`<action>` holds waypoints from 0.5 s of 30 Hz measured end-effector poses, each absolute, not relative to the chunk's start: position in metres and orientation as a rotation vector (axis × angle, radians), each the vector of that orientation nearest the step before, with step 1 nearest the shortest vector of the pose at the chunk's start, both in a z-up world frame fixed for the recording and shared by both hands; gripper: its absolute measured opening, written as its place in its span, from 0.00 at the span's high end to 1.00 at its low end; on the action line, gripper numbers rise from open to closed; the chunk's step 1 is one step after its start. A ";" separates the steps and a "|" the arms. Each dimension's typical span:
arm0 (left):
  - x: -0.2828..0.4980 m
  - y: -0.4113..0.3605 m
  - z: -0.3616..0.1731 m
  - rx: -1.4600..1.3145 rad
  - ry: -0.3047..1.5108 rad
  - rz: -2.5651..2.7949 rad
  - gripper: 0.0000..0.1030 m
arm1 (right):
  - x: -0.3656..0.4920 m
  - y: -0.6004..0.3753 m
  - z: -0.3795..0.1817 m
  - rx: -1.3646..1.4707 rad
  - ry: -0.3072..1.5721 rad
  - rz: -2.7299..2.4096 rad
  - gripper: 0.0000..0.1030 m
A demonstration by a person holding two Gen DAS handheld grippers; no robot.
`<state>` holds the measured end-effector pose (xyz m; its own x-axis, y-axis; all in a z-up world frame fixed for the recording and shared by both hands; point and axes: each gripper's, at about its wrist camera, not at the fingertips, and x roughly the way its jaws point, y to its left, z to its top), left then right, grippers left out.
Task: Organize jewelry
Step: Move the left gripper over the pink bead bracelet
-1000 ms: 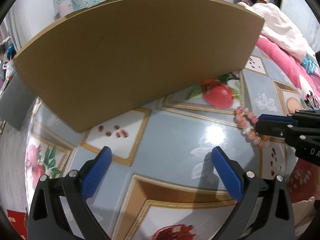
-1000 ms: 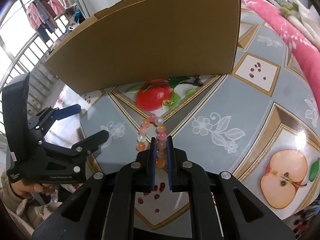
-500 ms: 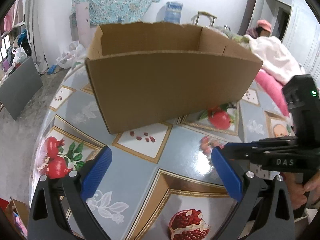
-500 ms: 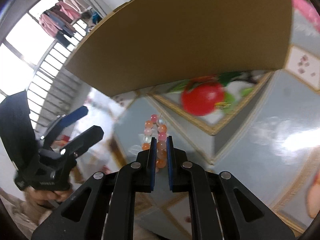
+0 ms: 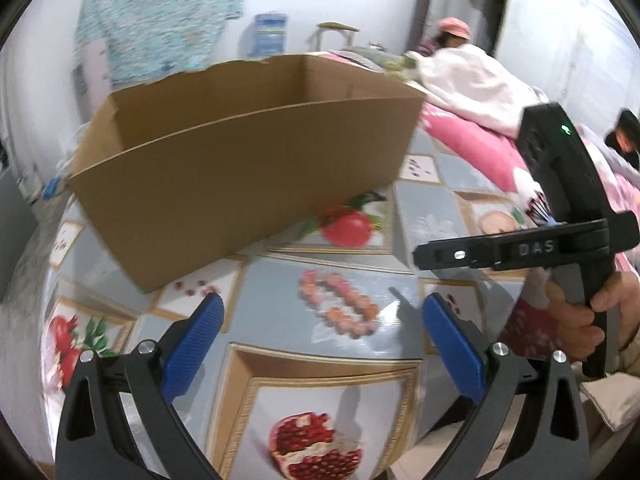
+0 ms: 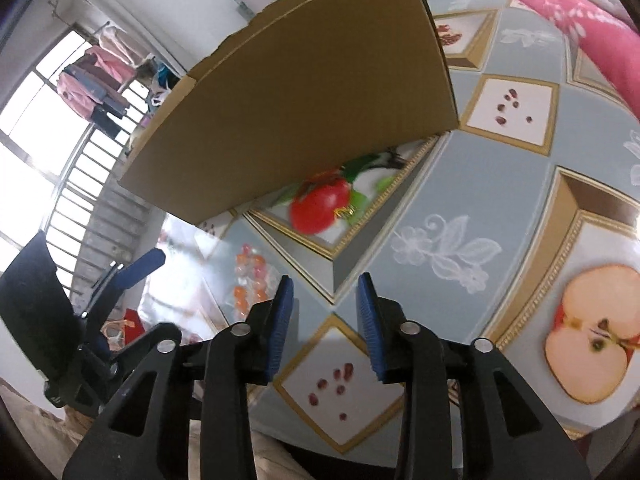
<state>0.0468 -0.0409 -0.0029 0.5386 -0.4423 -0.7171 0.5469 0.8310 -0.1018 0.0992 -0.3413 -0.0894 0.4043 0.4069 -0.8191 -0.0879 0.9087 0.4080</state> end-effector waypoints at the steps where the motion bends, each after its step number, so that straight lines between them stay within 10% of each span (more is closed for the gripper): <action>1: 0.045 -0.047 -0.003 0.158 0.805 -0.608 0.05 | 0.099 -0.338 -0.090 0.320 1.107 0.320 0.63; 5: 0.041 -0.060 -0.004 0.208 0.777 -0.643 0.08 | 0.100 -0.329 -0.087 0.319 1.093 0.334 0.47; 15: 0.042 -0.084 -0.013 0.270 0.781 -0.743 0.40 | 0.100 -0.348 -0.088 0.362 1.084 0.346 0.46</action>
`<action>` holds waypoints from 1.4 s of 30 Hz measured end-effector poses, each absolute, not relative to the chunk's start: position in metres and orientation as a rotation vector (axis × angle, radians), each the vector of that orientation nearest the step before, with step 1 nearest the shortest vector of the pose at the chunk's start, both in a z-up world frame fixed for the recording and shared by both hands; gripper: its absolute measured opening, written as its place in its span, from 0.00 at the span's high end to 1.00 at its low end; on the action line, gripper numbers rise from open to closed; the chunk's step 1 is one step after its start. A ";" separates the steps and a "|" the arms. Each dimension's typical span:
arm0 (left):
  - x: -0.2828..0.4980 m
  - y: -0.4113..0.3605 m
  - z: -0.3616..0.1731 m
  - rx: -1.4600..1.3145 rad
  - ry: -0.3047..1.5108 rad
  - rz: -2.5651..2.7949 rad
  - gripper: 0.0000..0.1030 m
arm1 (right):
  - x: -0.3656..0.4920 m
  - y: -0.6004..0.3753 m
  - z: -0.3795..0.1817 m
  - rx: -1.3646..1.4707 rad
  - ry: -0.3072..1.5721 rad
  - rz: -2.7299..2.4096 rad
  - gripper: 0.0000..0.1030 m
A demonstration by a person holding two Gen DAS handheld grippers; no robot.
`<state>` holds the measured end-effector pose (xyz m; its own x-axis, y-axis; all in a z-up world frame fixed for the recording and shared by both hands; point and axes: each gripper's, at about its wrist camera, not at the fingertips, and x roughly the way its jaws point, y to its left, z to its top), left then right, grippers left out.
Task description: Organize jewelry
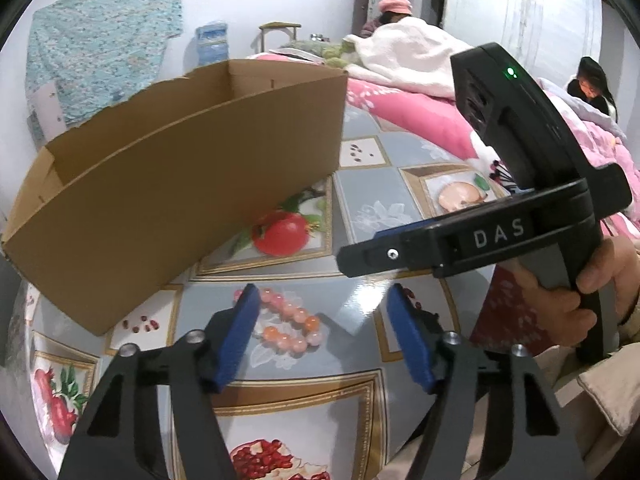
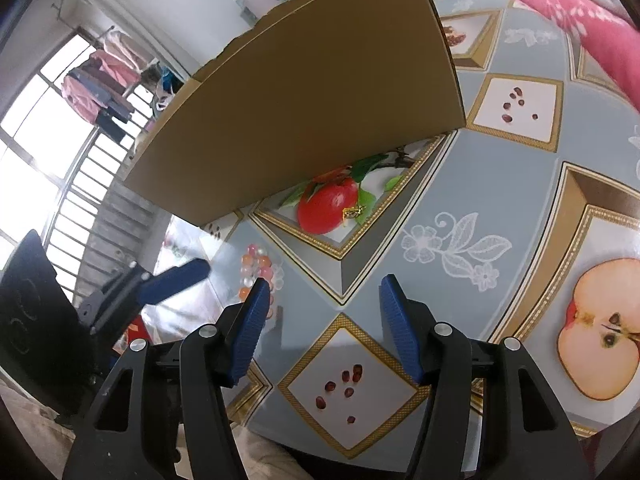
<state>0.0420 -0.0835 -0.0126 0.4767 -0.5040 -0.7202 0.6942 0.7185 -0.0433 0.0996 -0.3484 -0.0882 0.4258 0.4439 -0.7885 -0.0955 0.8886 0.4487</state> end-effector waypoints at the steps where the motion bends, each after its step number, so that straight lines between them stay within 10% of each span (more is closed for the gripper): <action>1: 0.043 -0.085 -0.014 0.265 0.789 -0.762 0.40 | 0.100 -0.348 -0.088 0.362 1.083 0.346 0.46; 19: 0.062 -0.055 -0.039 0.146 0.938 -0.657 0.40 | 0.095 -0.357 -0.086 0.364 1.077 0.351 0.46; 35: 0.062 -0.061 -0.040 0.273 0.906 -0.533 0.89 | 0.093 -0.346 -0.084 0.314 1.067 0.335 0.46; 42: 0.064 -0.059 -0.040 0.259 0.904 -0.520 0.90 | 0.093 -0.337 -0.082 0.243 1.065 0.311 0.46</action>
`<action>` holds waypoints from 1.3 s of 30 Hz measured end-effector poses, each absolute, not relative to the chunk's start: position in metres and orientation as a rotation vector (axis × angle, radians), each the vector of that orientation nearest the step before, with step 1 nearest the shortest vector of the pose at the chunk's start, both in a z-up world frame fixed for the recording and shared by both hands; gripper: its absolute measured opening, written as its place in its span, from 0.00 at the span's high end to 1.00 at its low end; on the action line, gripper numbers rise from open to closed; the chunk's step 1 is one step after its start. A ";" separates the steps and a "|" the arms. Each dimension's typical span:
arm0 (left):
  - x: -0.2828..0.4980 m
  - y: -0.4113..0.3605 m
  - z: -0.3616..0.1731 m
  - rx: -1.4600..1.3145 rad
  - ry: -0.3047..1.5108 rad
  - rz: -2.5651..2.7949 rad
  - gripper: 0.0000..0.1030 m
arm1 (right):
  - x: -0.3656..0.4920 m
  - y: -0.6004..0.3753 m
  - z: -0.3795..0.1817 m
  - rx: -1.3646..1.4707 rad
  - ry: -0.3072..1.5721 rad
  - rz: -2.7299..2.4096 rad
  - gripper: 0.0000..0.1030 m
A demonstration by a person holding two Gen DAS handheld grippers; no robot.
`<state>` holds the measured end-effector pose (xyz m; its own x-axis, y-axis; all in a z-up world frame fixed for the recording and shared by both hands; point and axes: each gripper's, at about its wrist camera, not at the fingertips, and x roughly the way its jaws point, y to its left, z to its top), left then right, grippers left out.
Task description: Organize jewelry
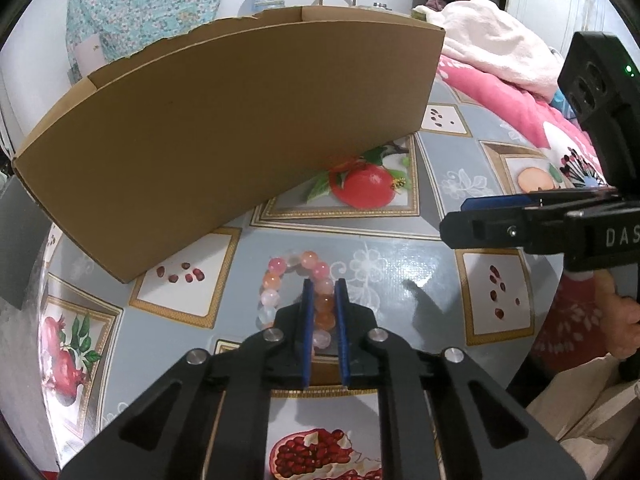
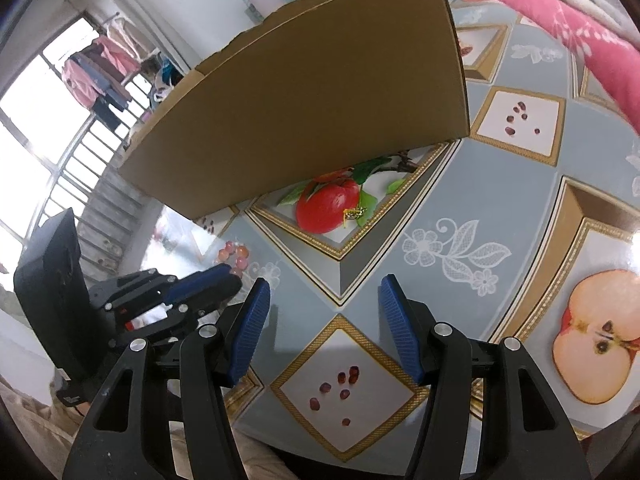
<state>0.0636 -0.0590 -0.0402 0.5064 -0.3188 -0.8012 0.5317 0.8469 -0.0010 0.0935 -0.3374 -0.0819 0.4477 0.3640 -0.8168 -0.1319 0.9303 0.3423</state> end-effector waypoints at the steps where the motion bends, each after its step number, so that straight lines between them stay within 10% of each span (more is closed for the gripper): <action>1: 0.063 -0.059 -0.040 0.262 0.903 -0.519 0.90 | 0.094 -0.335 -0.081 0.211 1.061 0.295 0.46; 39: 0.065 -0.060 -0.041 0.244 0.904 -0.526 0.90 | 0.139 -0.292 -0.093 0.009 0.989 0.223 1.00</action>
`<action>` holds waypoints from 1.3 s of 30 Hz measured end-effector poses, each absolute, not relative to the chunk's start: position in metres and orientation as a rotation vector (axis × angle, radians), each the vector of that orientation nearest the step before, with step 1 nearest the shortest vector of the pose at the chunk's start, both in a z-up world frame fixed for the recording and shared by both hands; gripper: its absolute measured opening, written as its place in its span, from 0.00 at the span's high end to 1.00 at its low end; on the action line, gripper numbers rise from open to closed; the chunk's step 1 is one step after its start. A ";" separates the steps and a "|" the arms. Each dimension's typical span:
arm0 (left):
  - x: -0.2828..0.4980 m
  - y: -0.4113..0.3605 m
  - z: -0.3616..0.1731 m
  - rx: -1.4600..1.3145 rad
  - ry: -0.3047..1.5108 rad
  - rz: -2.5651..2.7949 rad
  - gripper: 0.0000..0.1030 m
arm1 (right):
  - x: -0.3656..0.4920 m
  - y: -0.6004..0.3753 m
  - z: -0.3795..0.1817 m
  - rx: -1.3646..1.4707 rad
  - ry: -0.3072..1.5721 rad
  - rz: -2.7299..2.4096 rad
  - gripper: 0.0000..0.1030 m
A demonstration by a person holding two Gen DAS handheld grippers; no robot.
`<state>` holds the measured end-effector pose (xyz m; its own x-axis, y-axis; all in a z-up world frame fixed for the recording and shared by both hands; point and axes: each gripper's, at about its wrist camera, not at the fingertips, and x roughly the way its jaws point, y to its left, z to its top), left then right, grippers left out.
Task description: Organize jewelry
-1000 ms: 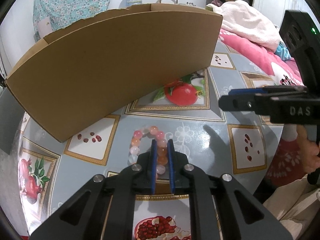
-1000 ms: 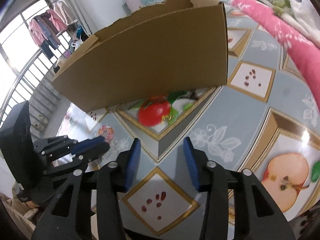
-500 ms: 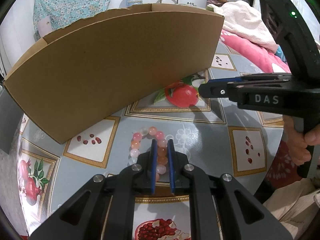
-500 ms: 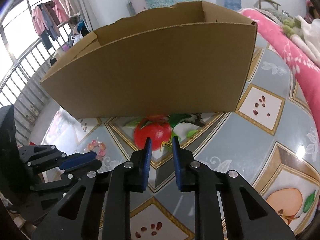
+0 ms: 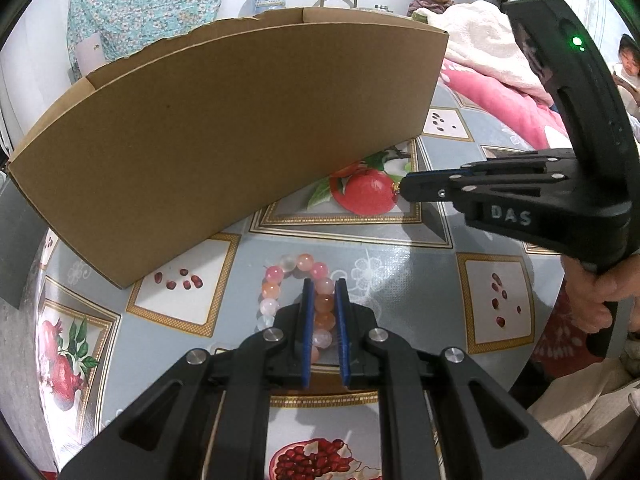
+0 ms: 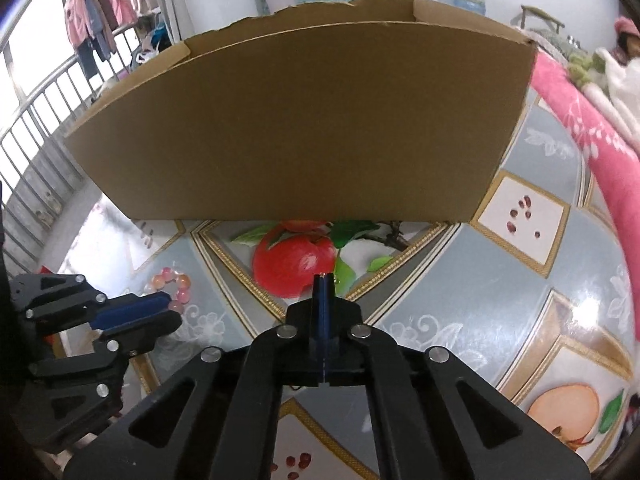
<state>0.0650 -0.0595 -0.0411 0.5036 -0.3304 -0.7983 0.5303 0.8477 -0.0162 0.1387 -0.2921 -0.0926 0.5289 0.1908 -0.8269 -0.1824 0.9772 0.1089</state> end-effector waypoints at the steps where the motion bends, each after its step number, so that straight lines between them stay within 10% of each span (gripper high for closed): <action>1: 0.065 -0.059 -0.041 0.243 0.904 -0.525 0.90 | 0.136 -0.296 -0.091 0.032 0.990 0.229 1.00; 11: 0.065 -0.060 -0.041 0.241 0.904 -0.526 0.90 | 0.124 -0.315 -0.085 0.168 0.996 0.301 1.00; 17: 0.065 -0.059 -0.041 0.241 0.904 -0.526 0.90 | 0.138 -0.298 -0.086 0.064 0.964 0.274 0.80; 28: 0.065 -0.058 -0.041 0.245 0.902 -0.526 0.90 | 0.144 -0.263 -0.099 -0.180 0.939 0.238 0.94; 39: 0.065 -0.059 -0.041 0.243 0.897 -0.527 0.90 | 0.122 -0.328 -0.087 0.269 0.963 0.309 1.00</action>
<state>0.0647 -0.0594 -0.0412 0.5086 -0.3332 -0.7939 0.5313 0.8471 -0.0152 0.1221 -0.3276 -0.0872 0.5334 0.3733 -0.7590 -0.1373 0.9237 0.3578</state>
